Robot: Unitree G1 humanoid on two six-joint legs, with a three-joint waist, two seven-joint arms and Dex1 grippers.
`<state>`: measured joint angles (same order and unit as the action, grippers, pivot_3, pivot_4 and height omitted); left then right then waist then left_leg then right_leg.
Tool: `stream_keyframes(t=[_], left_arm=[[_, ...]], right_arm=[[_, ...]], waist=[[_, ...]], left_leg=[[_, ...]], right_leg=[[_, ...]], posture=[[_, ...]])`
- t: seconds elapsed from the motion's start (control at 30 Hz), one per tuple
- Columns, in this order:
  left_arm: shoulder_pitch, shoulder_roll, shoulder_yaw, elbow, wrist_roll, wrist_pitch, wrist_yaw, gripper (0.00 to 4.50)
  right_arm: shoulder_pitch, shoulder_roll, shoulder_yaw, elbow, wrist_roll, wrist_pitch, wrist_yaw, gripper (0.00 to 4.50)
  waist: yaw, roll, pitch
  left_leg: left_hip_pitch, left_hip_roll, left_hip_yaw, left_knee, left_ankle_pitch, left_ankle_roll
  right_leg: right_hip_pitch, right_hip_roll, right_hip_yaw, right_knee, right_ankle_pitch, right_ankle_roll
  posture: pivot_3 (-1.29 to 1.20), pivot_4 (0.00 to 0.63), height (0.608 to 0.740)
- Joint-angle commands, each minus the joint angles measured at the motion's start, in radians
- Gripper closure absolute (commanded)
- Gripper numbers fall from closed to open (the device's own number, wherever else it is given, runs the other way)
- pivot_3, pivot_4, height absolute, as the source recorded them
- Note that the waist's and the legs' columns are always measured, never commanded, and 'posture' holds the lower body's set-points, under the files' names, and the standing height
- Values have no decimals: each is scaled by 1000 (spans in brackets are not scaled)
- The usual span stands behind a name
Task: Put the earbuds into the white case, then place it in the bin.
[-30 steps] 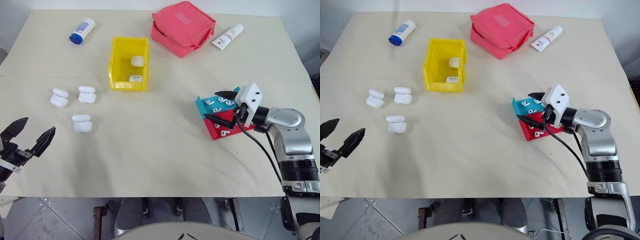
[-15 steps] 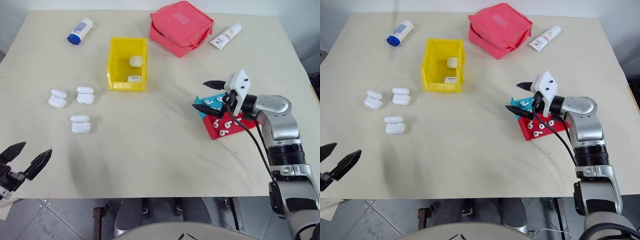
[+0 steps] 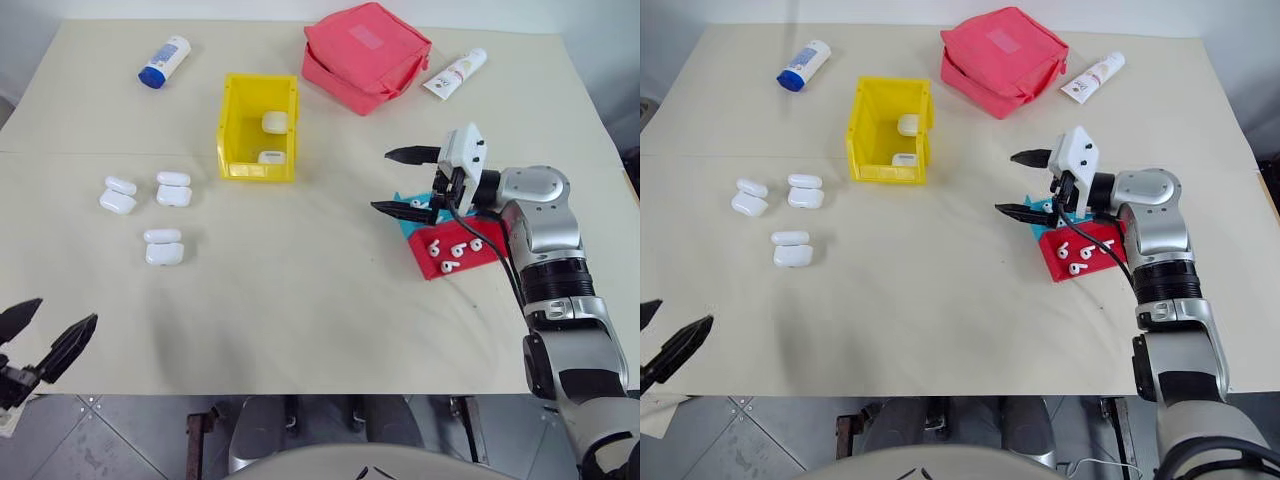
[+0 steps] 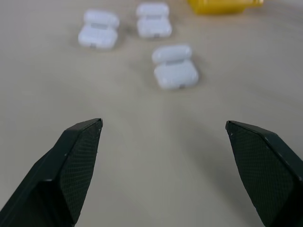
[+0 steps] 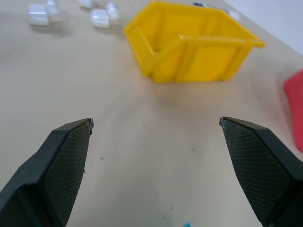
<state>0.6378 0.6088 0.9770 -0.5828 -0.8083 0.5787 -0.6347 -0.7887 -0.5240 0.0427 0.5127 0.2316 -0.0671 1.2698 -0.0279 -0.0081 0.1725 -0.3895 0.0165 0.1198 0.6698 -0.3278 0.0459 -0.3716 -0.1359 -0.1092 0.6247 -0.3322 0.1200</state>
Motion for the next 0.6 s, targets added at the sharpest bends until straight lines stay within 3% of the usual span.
stream_keyframes(t=[0.03,0.13,0.4,0.6], left_arm=[[-39,49,-14,-91,-73,121,133,71],[-119,101,-46,-145,-145,272,320,71],[-425,206,-212,-127,-400,614,796,71],[-592,268,-381,41,-750,648,1250,71]], right_arm=[[-3,-21,-5,-31,46,-16,98,0],[6,-43,4,-54,59,-1,176,0],[-26,-24,12,-15,39,-17,171,0],[-35,-18,22,-10,34,-17,164,0]], waist=[[-2,0,0],[-2,0,0],[-3,2,1],[-2,2,1]], left_leg=[[0,0,0,0,0,0],[0,0,-1,0,0,0],[1,0,-5,1,0,0],[1,0,-12,4,0,-1]], right_leg=[[0,-1,0,0,0,0],[1,-1,0,0,0,0],[5,-1,1,0,0,0],[7,1,3,0,0,0]], posture=[[0,150,740],[0,150,740],[0,150,740],[0,150,740]])
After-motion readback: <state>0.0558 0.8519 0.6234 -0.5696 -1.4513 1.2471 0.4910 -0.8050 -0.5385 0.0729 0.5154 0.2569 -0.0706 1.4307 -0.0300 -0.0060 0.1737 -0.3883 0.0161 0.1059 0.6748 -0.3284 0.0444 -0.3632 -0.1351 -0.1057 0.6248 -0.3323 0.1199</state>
